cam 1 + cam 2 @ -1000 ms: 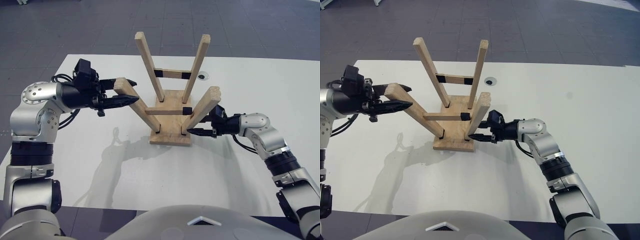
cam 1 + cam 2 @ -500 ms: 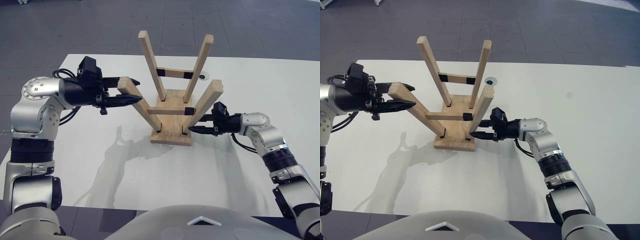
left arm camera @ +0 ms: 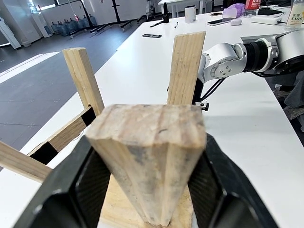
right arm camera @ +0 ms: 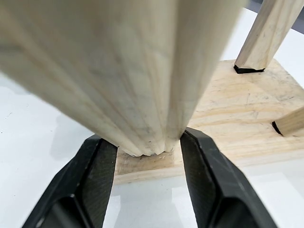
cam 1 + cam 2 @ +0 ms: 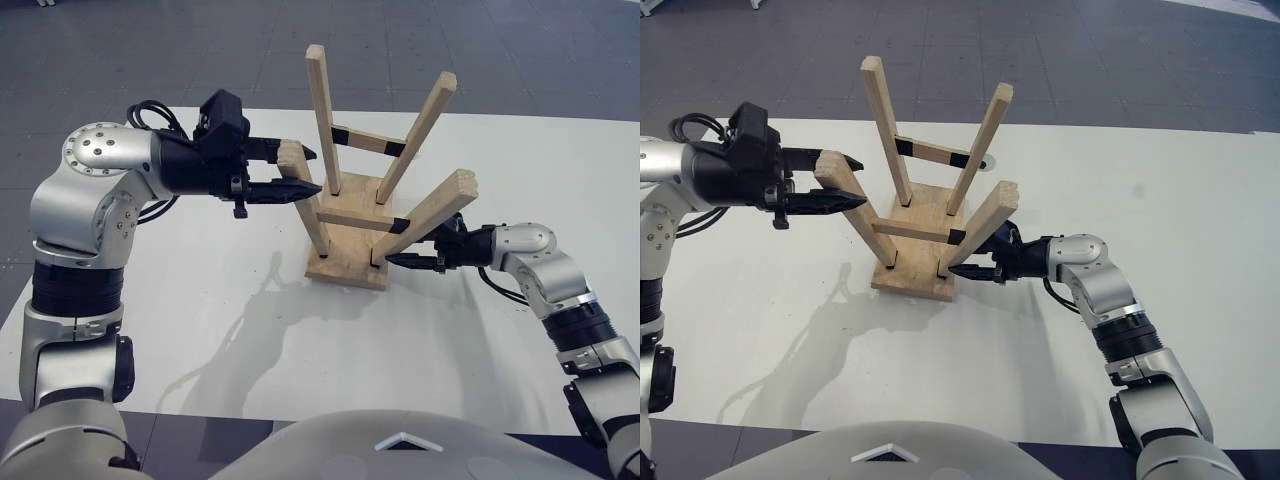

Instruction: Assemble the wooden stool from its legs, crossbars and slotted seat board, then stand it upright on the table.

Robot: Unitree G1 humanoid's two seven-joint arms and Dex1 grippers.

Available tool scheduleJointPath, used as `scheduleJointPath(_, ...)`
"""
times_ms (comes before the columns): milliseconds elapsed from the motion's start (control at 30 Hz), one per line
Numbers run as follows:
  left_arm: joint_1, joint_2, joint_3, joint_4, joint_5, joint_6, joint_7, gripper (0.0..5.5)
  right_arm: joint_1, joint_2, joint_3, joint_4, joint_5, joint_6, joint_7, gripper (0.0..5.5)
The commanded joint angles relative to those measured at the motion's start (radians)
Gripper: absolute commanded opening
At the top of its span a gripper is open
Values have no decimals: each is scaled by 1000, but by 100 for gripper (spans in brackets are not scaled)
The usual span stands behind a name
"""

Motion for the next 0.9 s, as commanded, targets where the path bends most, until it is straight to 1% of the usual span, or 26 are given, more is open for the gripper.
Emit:
scheduleJointPath(33, -28, -32, 4, -43, 21, 39, 97, 214, 55, -28, 134, 95, -164, 158, -31, 202)
scheduleJointPath(200, 54, -46, 34, -96, 10, 76, 152, 214, -24, -83, 186, 123, -223, 155, 3, 202)
scheduleJointPath(333, 155, -45, 41, -138, -3, 81, 160, 214, -87, -106, 189, 159, -229, 145, 37, 202)
scheduleJointPath(367, 181, -42, 41, -146, -6, 85, 159, 250, -96, -105, 188, 171, -228, 139, 37, 202)
scheduleJointPath(500, 213, -32, 42, -173, -34, 104, 165, 312, -88, -108, 191, 179, -223, 129, 34, 202)
scheduleJointPath(567, 194, -28, 55, -178, -45, 112, 169, 369, -83, -103, 195, 184, -223, 123, 31, 202)
scheduleJointPath(600, 177, -22, 62, -175, -50, 113, 160, 369, -76, -101, 195, 183, -222, 121, 26, 202)
scheduleJointPath(700, 162, 39, 75, -166, -55, 118, 102, 372, -63, -97, 189, 180, -218, 118, 15, 202)
scheduleJointPath(800, 201, 137, 59, -114, 27, 40, 24, 372, -62, -90, 189, 180, -216, 117, 10, 202)
scheduleJointPath(833, 217, 156, 69, -104, 32, 29, 8, 372, -60, -88, 189, 180, -216, 116, 9, 202)
scheduleJointPath(900, 235, 173, 121, -108, -30, 71, -15, 372, -56, -88, 188, 176, -213, 115, 7, 202)
